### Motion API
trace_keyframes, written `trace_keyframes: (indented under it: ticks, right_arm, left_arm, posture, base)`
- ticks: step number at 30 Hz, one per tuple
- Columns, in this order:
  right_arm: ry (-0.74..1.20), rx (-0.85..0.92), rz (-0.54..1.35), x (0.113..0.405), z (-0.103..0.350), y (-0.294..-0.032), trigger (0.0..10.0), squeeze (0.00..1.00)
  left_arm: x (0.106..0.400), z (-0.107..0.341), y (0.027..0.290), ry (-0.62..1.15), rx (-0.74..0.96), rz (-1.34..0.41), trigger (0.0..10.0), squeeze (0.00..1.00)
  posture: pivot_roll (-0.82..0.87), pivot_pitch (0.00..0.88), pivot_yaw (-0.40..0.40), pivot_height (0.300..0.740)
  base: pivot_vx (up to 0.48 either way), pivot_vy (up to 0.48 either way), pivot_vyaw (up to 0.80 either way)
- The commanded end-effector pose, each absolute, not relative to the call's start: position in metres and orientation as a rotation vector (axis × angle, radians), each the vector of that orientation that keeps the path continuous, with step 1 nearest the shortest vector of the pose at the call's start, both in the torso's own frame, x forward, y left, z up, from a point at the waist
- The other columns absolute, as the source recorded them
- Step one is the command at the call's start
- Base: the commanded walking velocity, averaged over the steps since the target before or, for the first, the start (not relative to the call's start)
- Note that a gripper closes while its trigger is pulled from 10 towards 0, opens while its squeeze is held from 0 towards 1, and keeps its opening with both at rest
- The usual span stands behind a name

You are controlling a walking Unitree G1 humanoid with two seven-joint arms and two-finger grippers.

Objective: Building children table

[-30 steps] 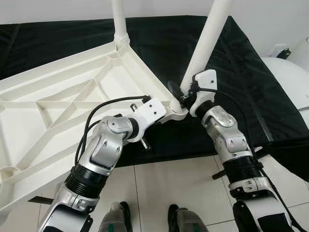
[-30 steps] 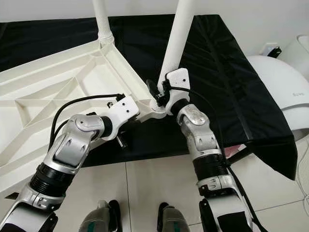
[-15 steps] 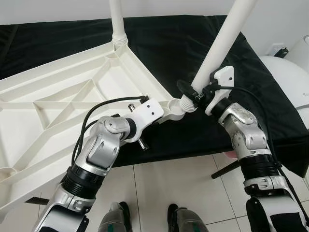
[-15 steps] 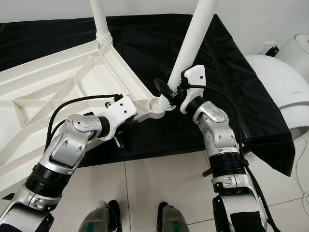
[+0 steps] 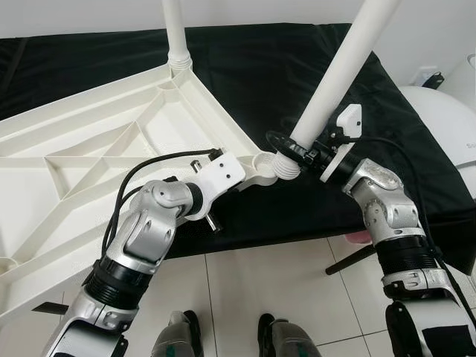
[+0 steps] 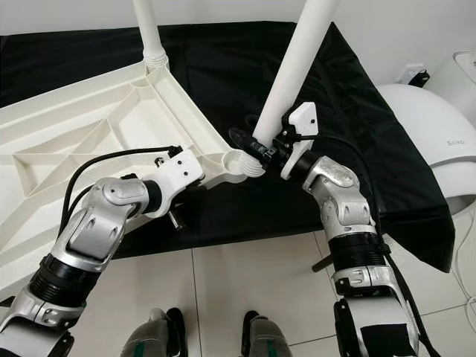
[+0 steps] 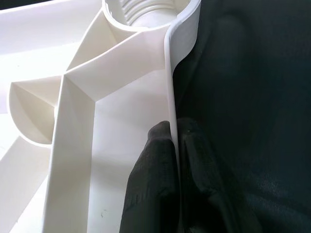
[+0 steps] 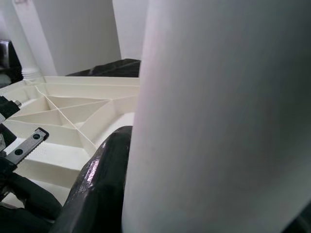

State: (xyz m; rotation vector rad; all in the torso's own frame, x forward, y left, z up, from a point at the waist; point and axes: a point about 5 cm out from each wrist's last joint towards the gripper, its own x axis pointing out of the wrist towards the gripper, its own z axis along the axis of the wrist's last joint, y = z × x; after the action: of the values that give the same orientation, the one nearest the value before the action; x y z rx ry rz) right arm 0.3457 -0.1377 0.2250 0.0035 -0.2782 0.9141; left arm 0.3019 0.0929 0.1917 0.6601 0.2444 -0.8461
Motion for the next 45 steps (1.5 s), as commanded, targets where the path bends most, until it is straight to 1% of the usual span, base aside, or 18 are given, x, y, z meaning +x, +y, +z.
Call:
trace_keyframes:
  ticks: [1,8,20,28,35,45]
  right_arm:
    - [-0.288,0.000,0.927,0.347,0.227,-0.140,10.0,0.00]
    - [-0.294,-0.007,0.971,0.351,0.225,-0.137,10.0,0.00]
    - [-0.310,-0.024,1.047,0.355,0.222,-0.119,10.0,0.00]
    - [-0.286,-0.039,1.079,0.355,0.207,-0.110,10.0,0.00]
    - [-0.278,-0.063,1.072,0.355,0.201,-0.110,10.0,0.00]
    - [-0.289,-0.146,1.015,0.361,0.197,-0.118,10.0,0.00]
  left_arm:
    - [0.301,0.192,0.100,0.231,0.708,-0.789,10.0,0.00]
    - [0.298,0.193,0.099,0.228,0.703,-0.802,10.0,0.00]
    - [0.292,0.193,0.094,0.221,0.702,-0.828,10.0,0.00]
    - [0.290,0.193,0.092,0.221,0.697,-0.829,10.0,0.00]
    - [0.289,0.193,0.092,0.220,0.696,-0.828,10.0,0.00]
    - [0.288,0.193,0.091,0.223,0.692,-0.828,10.0,0.00]
  posture:
    - [-0.09,0.200,-0.022,0.740]
    - [-0.08,0.201,-0.025,0.740]
    - [-0.07,0.203,-0.027,0.740]
    - [-0.07,0.201,-0.030,0.740]
    - [-0.06,0.198,-0.031,0.740]
    - [-0.06,0.191,-0.031,0.740]
  base:
    - [0.000,0.000,0.00]
    - [0.000,0.000,0.00]
    - [0.000,0.000,0.00]
    - [0.000,0.000,0.00]
    - [0.000,0.000,0.00]
    - [0.000,0.000,0.00]
